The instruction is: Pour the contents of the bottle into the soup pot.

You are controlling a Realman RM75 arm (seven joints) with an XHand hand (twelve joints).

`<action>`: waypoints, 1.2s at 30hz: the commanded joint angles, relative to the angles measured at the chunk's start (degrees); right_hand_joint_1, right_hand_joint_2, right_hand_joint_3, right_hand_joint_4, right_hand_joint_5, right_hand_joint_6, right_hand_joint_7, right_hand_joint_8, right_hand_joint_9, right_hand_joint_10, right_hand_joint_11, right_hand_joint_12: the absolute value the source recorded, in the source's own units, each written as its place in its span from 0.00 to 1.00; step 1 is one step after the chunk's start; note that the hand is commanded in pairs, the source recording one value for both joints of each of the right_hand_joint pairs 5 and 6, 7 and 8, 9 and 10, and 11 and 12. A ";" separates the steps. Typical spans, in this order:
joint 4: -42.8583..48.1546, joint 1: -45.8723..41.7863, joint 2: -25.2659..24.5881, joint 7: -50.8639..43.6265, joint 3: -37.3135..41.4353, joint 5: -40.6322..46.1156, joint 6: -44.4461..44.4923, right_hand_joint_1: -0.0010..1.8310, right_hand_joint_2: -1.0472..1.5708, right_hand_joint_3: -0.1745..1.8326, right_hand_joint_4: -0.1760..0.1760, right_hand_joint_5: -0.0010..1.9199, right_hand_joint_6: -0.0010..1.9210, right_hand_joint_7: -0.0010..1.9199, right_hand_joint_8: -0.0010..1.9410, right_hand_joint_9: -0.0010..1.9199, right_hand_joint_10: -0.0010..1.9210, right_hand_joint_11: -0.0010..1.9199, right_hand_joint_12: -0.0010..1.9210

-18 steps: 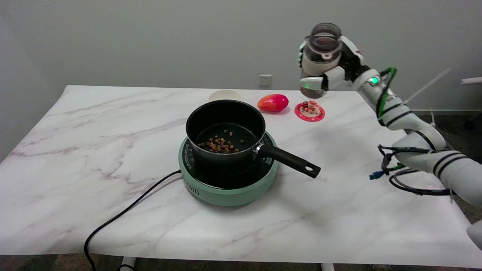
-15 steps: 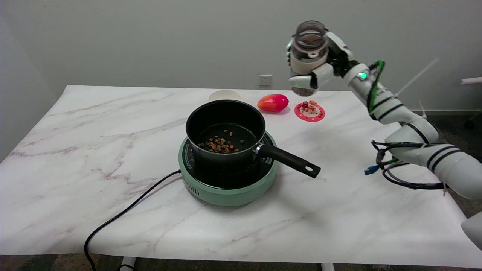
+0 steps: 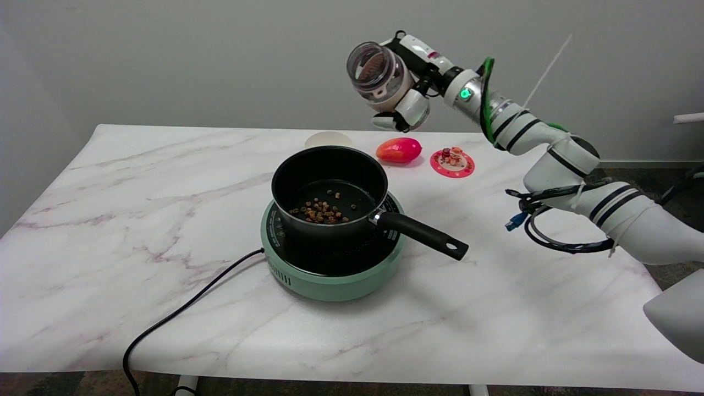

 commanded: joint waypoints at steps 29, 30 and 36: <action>35.70 -18.75 1.49 -26.65 5.43 -45.99 -18.21 0.84 0.61 0.42 0.50 0.81 0.81 0.83 0.82 0.60 0.60 0.55 0.55; 35.78 -18.75 1.49 -26.65 5.34 -46.07 -17.89 0.83 0.61 0.42 0.50 0.81 0.81 0.83 0.82 0.60 0.60 0.55 0.55; 37.06 -17.47 1.81 -26.73 4.70 -47.27 -14.92 0.83 0.62 0.42 0.50 0.82 0.82 0.83 0.82 0.60 0.60 0.56 0.56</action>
